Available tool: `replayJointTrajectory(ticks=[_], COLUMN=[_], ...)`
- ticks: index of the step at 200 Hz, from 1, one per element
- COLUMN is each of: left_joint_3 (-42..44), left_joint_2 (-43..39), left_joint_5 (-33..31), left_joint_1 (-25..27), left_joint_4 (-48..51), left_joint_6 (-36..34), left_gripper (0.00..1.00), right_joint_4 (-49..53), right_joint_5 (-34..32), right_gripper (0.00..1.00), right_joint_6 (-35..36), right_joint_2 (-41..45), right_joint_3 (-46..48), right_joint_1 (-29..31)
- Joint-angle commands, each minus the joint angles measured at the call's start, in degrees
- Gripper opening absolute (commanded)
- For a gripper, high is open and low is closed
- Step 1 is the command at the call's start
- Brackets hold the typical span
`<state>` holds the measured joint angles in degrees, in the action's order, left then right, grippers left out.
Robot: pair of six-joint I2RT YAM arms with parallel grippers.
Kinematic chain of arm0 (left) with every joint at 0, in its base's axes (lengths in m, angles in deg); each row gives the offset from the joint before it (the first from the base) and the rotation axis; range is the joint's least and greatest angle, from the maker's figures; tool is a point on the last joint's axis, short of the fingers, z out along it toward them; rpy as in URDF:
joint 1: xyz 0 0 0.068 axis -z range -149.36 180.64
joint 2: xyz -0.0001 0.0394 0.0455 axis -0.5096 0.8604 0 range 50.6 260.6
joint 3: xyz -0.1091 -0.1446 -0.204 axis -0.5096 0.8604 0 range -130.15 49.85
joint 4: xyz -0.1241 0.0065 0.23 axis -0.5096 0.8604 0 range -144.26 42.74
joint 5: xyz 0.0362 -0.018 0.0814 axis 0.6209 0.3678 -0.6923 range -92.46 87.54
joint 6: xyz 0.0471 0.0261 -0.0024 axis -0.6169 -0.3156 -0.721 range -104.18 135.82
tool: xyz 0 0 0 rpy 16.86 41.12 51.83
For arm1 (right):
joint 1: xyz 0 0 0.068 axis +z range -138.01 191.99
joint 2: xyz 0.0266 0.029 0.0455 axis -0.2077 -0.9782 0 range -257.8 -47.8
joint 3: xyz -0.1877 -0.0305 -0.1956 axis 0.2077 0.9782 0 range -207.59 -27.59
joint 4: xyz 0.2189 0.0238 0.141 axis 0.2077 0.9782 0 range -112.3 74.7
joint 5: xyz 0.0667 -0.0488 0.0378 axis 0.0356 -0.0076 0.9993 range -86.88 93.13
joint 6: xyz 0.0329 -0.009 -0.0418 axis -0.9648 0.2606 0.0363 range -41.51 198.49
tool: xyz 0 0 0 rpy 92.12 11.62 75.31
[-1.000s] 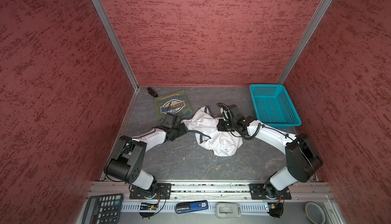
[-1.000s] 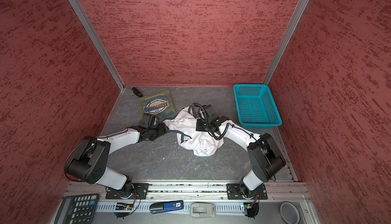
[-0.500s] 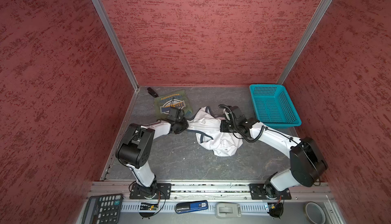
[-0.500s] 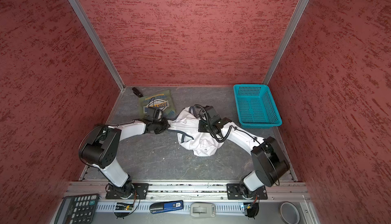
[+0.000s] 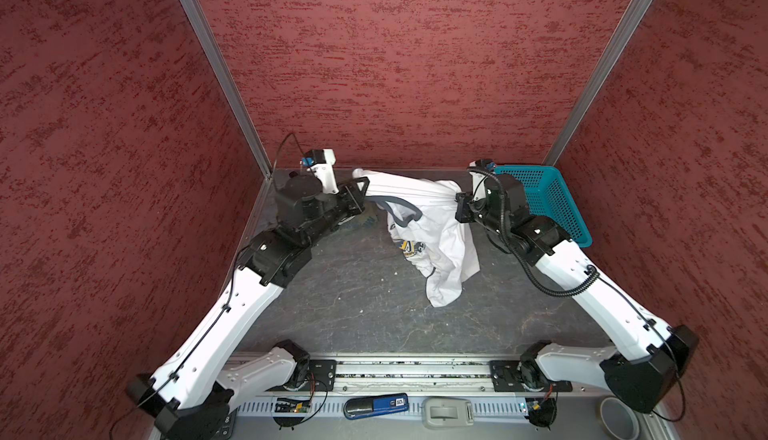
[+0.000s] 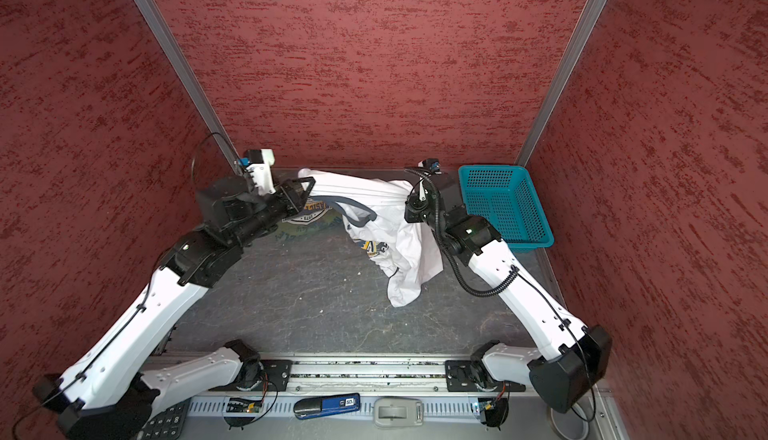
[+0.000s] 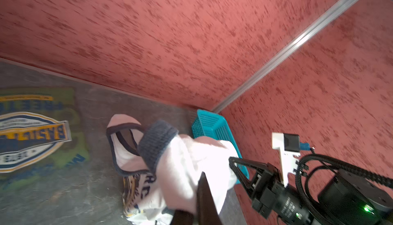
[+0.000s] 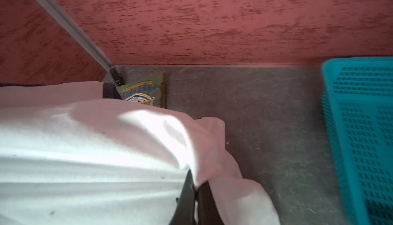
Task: Fold and stack the tank tops
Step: 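Stretch the white tank top between both grippers along the far table edge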
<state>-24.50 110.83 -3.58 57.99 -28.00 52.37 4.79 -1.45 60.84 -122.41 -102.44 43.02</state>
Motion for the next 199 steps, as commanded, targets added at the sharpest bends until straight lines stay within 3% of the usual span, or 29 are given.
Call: replayJointTrajectory(ticks=[1, 14, 33, 69, 100, 145, 162, 184, 193, 199], left_joint_3=[3.8, 5.4, 8.2, 14.7, 18.4, 17.5, 15.9, 12.0, 9.3, 7.2], left_joint_2=[2.3, 2.4, 2.2, 1.4, 1.3, 3.1, 3.8, 5.0, 5.7, 6.3], left_joint_5=[-2.3, -0.9, 1.2, 5.4, 7.5, 9.0, 9.7, 10.4, 11.3, 12.0], left_joint_1=[-7.0, -10.9, -16.5, -23.5, -26.3, -27.7, -28.0, -28.8, -29.5, -30.3], left_joint_4=[8.6, 10.5, 12.6, 11.8, 10.1, 9.5, 9.5, 10.6, 11.3, 11.8], left_joint_6=[-0.1, -0.3, -1.1, -3.1, -3.5, -4.3, -4.3, -4.6, -4.7, -4.5], left_gripper=[0.0, 0.0, 0.0, 0.0, 0.0, 0.0, 0.0, 0.0, 0.0, 0.0], right_joint_4=[-1.1, 1.7, 3.8, 1.9, 1.8, -9.0, -8.6, 1.5, 5.4, 7.7], right_joint_5=[5.6, 3.0, -0.1, 6.2, 10.0, 16.5, 13.1, -1.3, -8.2, -12.0], right_gripper=[0.46, 0.66, 0.76, 0.78, 0.78, 0.76, 0.65, 0.14, 0.02, 0.0], right_joint_6=[-2.1, -4.1, -4.8, -8.1, -13.6, -19.4, -19.0, -16.5, -14.7, -13.0], right_joint_2=[-7.0, -10.8, -11.1, -3.0, 4.5, 3.4, -1.5, -4.6, -2.8, -1.1], right_joint_3=[0.8, -0.5, 1.6, 16.8, 29.6, 36.9, 35.0, 26.7, 22.6, 19.9], right_joint_1=[-0.9, -0.9, -0.9, -0.2, 2.4, 7.5, 7.7, 7.6, 7.5, 7.2])
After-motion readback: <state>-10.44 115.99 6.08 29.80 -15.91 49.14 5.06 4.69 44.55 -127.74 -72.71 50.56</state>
